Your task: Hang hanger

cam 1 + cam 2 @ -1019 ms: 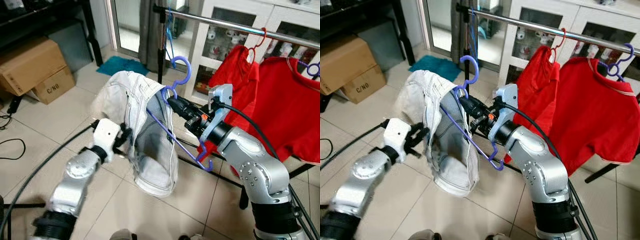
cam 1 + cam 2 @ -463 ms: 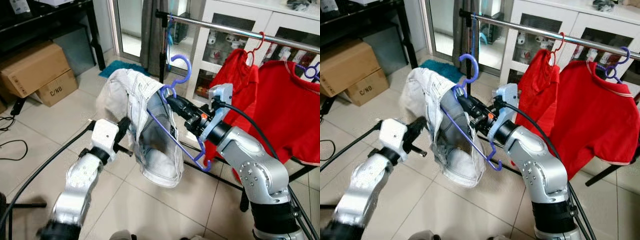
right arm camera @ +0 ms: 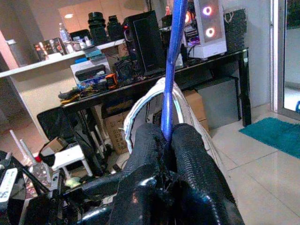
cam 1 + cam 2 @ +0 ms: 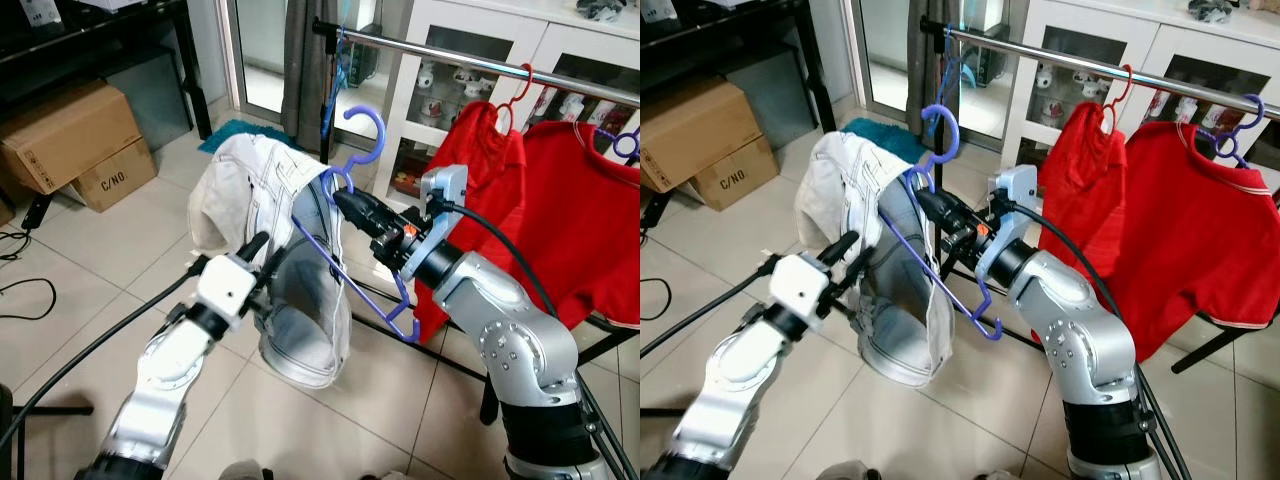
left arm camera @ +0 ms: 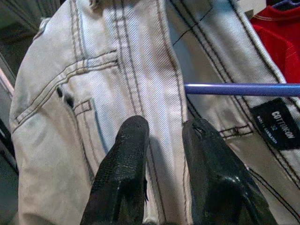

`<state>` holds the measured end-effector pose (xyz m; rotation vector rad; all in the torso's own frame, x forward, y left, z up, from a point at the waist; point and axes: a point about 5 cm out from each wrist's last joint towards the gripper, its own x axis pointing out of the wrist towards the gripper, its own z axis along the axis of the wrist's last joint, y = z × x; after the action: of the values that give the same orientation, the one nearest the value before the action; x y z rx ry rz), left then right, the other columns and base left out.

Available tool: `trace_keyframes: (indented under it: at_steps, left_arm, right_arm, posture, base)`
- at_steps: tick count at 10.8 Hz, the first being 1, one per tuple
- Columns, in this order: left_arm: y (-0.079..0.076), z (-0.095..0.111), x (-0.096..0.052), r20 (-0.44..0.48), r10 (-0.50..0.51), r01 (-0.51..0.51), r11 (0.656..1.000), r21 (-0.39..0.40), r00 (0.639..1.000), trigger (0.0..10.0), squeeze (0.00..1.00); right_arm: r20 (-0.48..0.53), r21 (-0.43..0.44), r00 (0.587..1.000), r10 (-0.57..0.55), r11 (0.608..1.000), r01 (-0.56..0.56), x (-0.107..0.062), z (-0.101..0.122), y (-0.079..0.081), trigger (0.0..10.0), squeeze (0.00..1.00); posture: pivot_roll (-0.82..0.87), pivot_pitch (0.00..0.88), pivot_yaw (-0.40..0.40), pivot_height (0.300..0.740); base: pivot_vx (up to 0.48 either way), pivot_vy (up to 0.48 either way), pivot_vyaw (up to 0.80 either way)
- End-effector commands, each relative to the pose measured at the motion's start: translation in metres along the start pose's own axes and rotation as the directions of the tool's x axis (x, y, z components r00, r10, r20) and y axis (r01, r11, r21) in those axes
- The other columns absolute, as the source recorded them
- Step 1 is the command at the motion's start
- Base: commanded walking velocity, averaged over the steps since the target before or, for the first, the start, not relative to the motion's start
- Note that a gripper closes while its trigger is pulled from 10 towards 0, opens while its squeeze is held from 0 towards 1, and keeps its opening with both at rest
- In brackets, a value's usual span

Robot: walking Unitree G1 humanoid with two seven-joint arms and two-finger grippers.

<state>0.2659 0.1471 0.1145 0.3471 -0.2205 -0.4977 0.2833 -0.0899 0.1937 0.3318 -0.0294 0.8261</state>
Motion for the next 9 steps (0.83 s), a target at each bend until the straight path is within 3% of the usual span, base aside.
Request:
trace_keyframes:
  at_steps: [1,2,3,4,5,6,9]
  left_arm:
    - [-0.002,0.0,0.005,0.005,-0.013,0.013,1.0,0.015,1.0,10.0,1.0]
    - [-0.003,-0.004,0.009,-0.011,-0.02,0.02,0.999,0.025,1.0,10.0,1.0]
    - [0.002,-0.018,0.013,-0.122,0.015,-0.006,0.997,0.078,0.992,10.0,1.0]
    - [0.008,-0.029,0.013,-0.195,0.061,-0.036,0.991,0.126,0.979,10.0,0.93]
    - [0.011,-0.032,0.014,-0.206,0.08,-0.055,0.99,0.126,0.975,10.0,0.04]
    - [0.01,-0.036,0.016,-0.195,0.07,-0.057,0.996,0.071,0.978,0.0,0.0]
    - [0.011,-0.039,0.02,-0.192,0.094,-0.09,0.996,0.029,0.977,0.0,0.0]
  right_arm:
    - [0.074,-0.031,0.996,0.046,0.999,-0.044,0.004,0.019,0.005,0.0,0.0]
    - [0.076,-0.035,0.996,0.044,0.999,-0.042,0.004,0.02,0.005,0.0,0.0]
    - [0.08,-0.039,0.996,0.042,0.998,-0.039,0.003,0.021,0.005,0.0,0.0]
    - [0.083,-0.041,0.996,0.041,0.998,-0.037,0.003,0.022,0.006,0.0,0.0]
    - [0.085,-0.042,0.996,0.041,0.998,-0.037,0.003,0.022,0.006,0.0,0.0]
    - [0.089,-0.043,0.995,0.043,0.998,-0.039,0.003,0.023,0.007,0.0,0.0]
    - [0.093,-0.049,0.995,0.044,0.998,-0.04,0.002,0.025,0.007,0.0,0.0]
  posture:
    - [0.0,0.0,-0.021,0.74]
    - [0.0,0.0,-0.017,0.74]
    - [-0.01,0.0,-0.013,0.74]
    - [-0.01,0.0,-0.01,0.74]
    - [-0.02,0.0,-0.009,0.74]
    - [-0.02,0.0,-0.009,0.74]
    - [-0.04,0.0,-0.005,0.74]
  base:
    - [0.0,0.0,0.0]
    - [0.0,0.0,0.0]
    - [0.0,0.0,0.0]
    - [0.0,0.0,0.0]
    - [0.0,0.0,0.0]
    - [0.0,0.0,0.0]
    - [0.0,0.0,0.0]
